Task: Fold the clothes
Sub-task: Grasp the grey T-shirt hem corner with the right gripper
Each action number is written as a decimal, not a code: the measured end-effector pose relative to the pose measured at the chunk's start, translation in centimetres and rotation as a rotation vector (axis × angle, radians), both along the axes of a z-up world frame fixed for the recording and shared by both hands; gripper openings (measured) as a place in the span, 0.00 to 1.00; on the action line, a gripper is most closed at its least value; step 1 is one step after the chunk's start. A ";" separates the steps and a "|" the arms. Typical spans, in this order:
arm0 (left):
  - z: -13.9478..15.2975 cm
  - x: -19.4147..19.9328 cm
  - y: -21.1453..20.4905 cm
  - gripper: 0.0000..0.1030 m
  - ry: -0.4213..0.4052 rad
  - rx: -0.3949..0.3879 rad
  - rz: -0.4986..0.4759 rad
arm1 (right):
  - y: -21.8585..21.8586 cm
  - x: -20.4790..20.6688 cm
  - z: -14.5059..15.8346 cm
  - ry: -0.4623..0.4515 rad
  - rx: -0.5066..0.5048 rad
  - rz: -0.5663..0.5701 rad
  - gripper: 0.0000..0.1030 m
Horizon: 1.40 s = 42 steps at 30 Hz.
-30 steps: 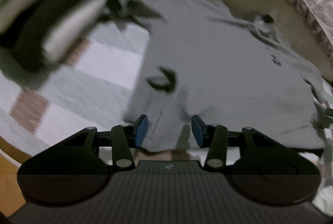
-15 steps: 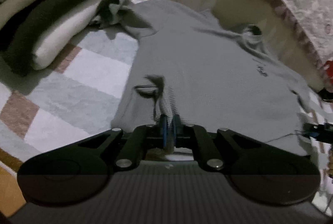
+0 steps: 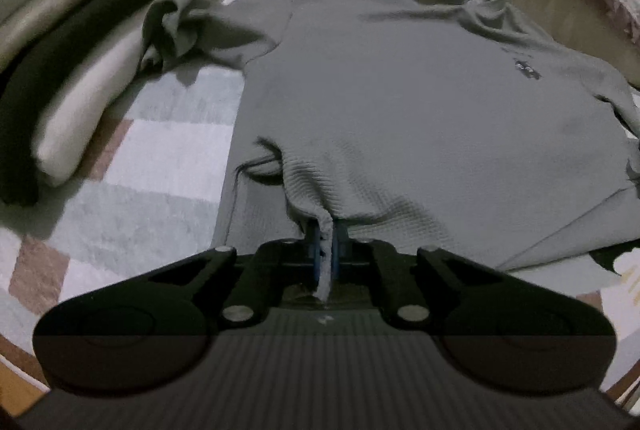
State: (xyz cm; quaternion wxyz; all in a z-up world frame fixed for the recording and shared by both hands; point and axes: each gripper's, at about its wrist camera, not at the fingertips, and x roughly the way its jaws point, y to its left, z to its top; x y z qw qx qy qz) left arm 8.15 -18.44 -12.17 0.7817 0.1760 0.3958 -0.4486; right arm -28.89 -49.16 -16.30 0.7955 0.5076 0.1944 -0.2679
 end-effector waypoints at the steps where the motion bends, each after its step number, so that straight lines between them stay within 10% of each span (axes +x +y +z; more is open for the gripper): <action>1: 0.5 -0.1 0.3 0.05 -0.003 -0.018 0.010 | -0.1 -0.1 0.1 -0.009 -0.008 0.002 0.55; 3: 2.0 -0.4 1.2 0.04 -0.012 -0.071 0.046 | -0.3 -0.2 0.6 -0.010 -0.037 0.035 0.08; 9: 8.6 -2.1 7.7 0.04 0.030 -0.298 0.121 | 2.1 -1.8 6.0 -0.025 -0.050 0.247 0.07; 19: 15.8 -6.0 18.2 0.02 -0.085 -0.375 0.186 | 11.3 -7.7 20.6 0.044 -0.088 0.633 0.07; 26: 19.3 -8.9 21.9 0.02 -0.147 -0.438 0.187 | 14.2 -11.6 26.4 0.042 -0.201 0.654 0.07; 35: 21.2 -12.8 26.0 0.02 -0.095 -0.380 0.156 | 16.9 -16.4 24.9 0.132 -0.055 0.654 0.07; 42: 18.2 -10.7 21.3 0.02 -0.092 -0.216 0.159 | 13.4 -15.4 19.0 0.109 0.071 0.580 0.07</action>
